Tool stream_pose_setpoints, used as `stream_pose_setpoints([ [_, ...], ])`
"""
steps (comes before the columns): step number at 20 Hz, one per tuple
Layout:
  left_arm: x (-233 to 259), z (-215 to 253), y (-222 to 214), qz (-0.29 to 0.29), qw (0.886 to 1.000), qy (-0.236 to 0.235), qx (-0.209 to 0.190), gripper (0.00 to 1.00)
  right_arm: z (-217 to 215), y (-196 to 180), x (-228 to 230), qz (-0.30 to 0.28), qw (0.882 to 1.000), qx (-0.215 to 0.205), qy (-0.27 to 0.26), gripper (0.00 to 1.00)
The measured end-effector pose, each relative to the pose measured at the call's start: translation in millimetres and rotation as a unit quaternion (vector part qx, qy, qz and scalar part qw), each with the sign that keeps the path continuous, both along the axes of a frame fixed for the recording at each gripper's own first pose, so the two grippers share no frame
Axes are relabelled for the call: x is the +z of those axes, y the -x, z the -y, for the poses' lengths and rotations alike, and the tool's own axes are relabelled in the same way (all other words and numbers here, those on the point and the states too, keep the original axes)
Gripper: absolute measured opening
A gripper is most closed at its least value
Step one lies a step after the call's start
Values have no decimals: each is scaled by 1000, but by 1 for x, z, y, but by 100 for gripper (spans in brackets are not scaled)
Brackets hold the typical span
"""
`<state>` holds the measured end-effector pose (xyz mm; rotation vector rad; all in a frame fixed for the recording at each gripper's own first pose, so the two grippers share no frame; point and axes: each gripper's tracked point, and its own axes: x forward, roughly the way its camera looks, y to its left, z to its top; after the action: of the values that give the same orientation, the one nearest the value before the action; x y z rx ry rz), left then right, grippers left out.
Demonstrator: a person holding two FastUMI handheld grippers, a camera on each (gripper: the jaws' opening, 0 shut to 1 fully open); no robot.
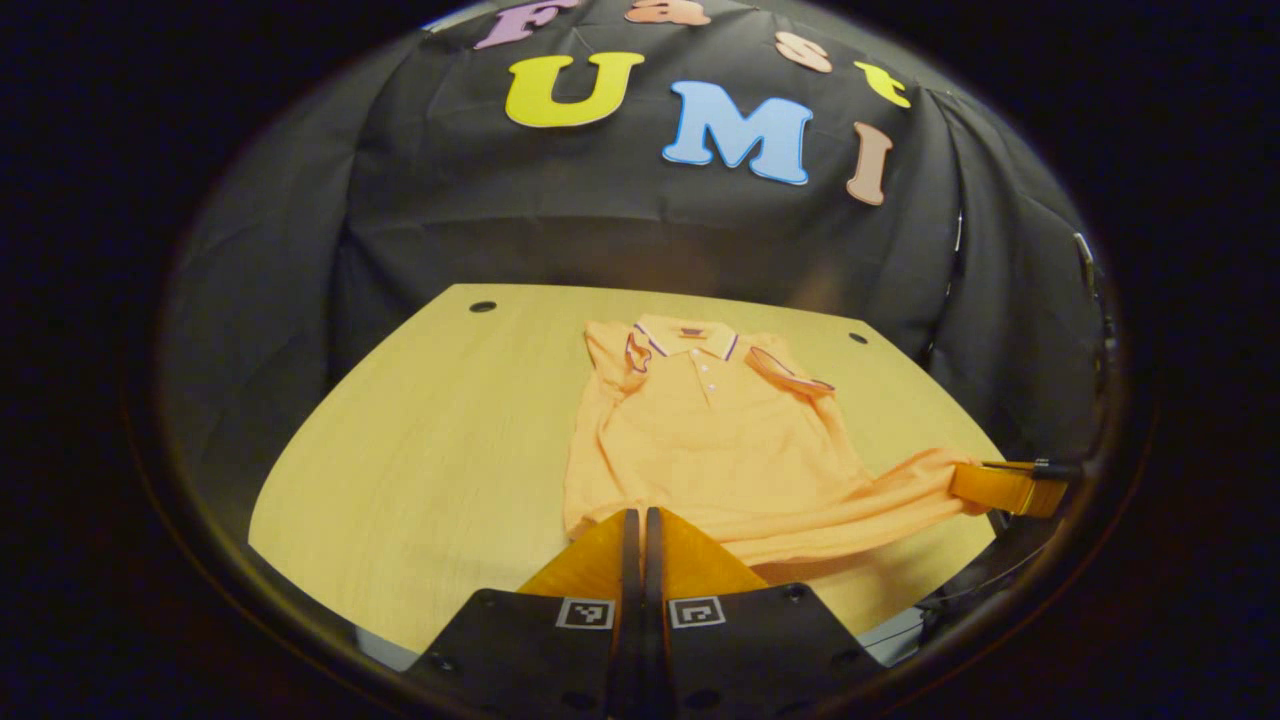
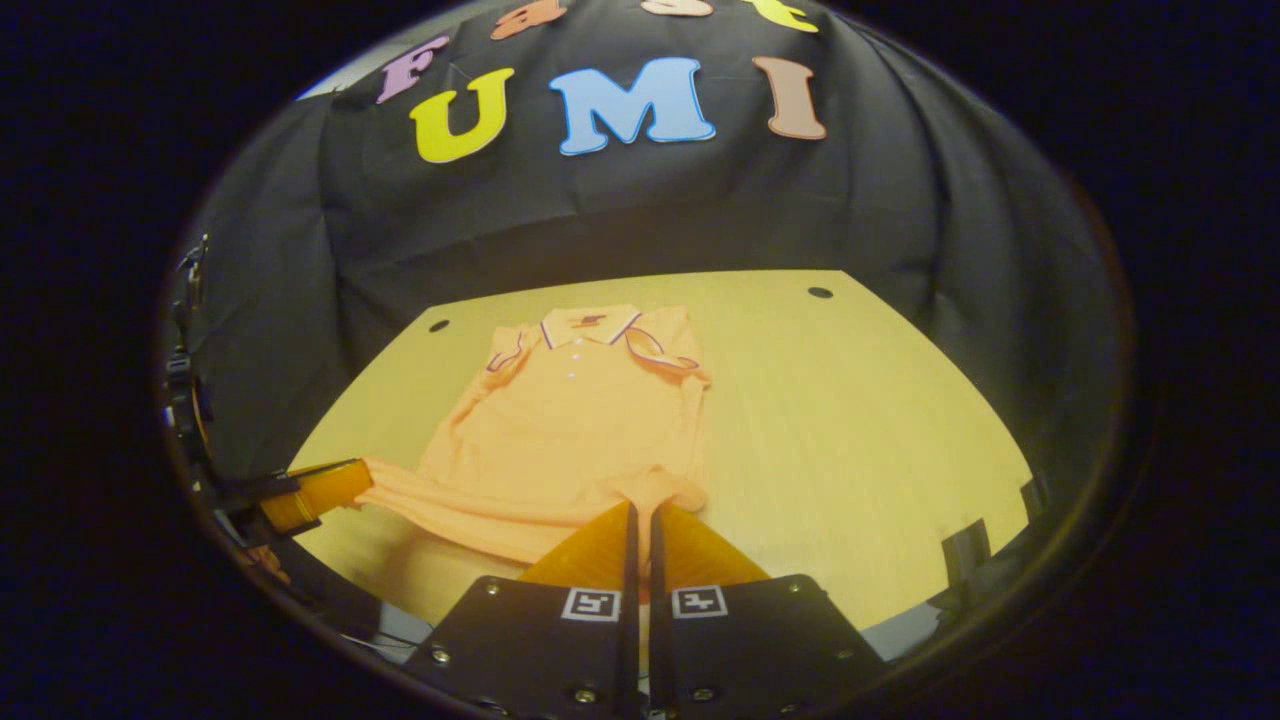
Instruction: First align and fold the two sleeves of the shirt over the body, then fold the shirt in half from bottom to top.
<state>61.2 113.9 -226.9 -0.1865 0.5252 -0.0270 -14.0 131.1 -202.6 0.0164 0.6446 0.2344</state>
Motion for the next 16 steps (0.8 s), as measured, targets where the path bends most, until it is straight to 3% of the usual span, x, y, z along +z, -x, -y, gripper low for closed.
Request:
stream_pose_setpoints([
  [5, 19, 1, -42, 21, 999, 24, 12, 6, -6, -40, 24, 27, 1000, 4, 8, 5],
  [16, 39, -6, -152, 49, 998, 28, 14, 5, -23, -141, 46, 55, 998, 2, 21, 5],
])
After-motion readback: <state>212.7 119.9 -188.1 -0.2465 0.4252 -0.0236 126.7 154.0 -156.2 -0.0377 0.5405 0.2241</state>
